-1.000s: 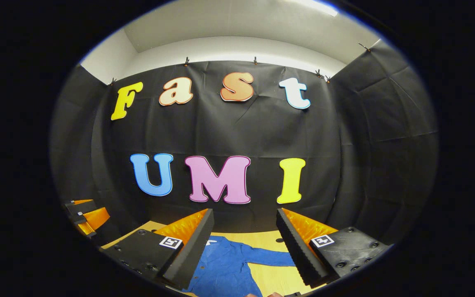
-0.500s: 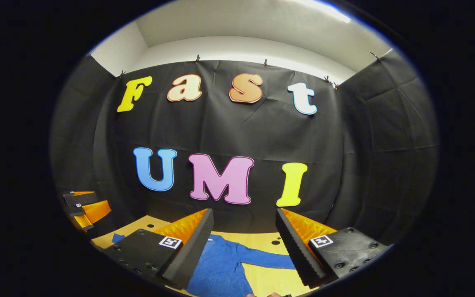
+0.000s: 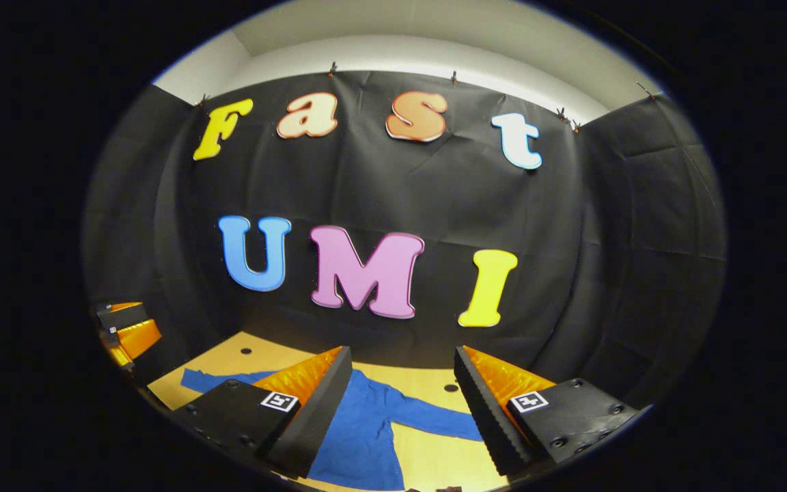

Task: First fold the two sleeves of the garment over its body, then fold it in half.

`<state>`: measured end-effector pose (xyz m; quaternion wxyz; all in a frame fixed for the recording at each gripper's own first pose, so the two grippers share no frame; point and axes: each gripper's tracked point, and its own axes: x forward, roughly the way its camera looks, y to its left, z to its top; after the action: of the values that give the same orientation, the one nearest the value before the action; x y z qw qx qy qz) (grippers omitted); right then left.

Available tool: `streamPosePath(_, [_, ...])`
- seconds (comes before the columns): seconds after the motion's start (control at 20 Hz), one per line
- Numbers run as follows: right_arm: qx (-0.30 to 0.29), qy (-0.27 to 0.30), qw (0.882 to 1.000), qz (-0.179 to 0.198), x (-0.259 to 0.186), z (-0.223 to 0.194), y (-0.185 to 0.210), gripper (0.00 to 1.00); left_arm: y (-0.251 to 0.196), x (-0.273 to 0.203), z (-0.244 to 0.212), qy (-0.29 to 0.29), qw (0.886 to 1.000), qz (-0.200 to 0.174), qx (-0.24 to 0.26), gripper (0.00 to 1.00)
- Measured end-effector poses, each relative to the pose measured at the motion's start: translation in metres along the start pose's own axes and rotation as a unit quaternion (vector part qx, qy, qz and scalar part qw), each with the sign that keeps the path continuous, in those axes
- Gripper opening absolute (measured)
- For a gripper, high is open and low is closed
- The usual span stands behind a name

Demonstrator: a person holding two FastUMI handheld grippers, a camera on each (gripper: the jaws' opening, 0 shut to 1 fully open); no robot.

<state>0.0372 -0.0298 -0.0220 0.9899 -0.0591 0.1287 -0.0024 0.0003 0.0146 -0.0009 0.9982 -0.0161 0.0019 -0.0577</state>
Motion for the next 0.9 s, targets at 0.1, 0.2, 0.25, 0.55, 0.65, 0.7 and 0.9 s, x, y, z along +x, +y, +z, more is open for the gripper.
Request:
streamPosePath(0.1, [0.018, 0.079, 0.997, 0.008, 0.018, -0.03, -0.013, 0.96, 0.003, -0.004, -0.011, 0.012, 1.0, 0.0, -0.007, 0.83])
streamPosePath(0.2, [0.052, 0.152, 0.987, -0.001, 0.045, -0.064, -0.037, 0.97, 0.008, -0.006, -0.021, 0.026, 1.0, 0.005, -0.01, 0.83])
streamPosePath(0.25, [0.059, 0.182, 0.981, -0.017, 0.06, -0.081, -0.055, 0.96, 0.012, -0.006, -0.028, 0.034, 0.999, 0.012, -0.011, 0.83])
streamPosePath(0.55, [0.142, 0.389, 0.906, -0.081, 0.139, -0.222, -0.145, 0.98, 0.03, 0.02, -0.051, 0.071, 0.993, 0.07, -0.061, 0.84])
streamPosePath(0.65, [0.138, 0.428, 0.887, -0.103, 0.171, -0.275, -0.185, 0.98, 0.027, 0.037, -0.057, 0.083, 0.99, 0.084, -0.08, 0.84])
streamPosePath(0.7, [0.134, 0.452, 0.875, -0.113, 0.182, -0.304, -0.204, 0.98, 0.027, 0.045, -0.064, 0.094, 0.988, 0.095, -0.077, 0.84])
streamPosePath(0.9, [0.164, 0.54, 0.813, -0.143, 0.2, -0.402, -0.251, 0.99, 0.016, 0.088, -0.067, 0.112, 0.984, 0.129, -0.057, 0.84])
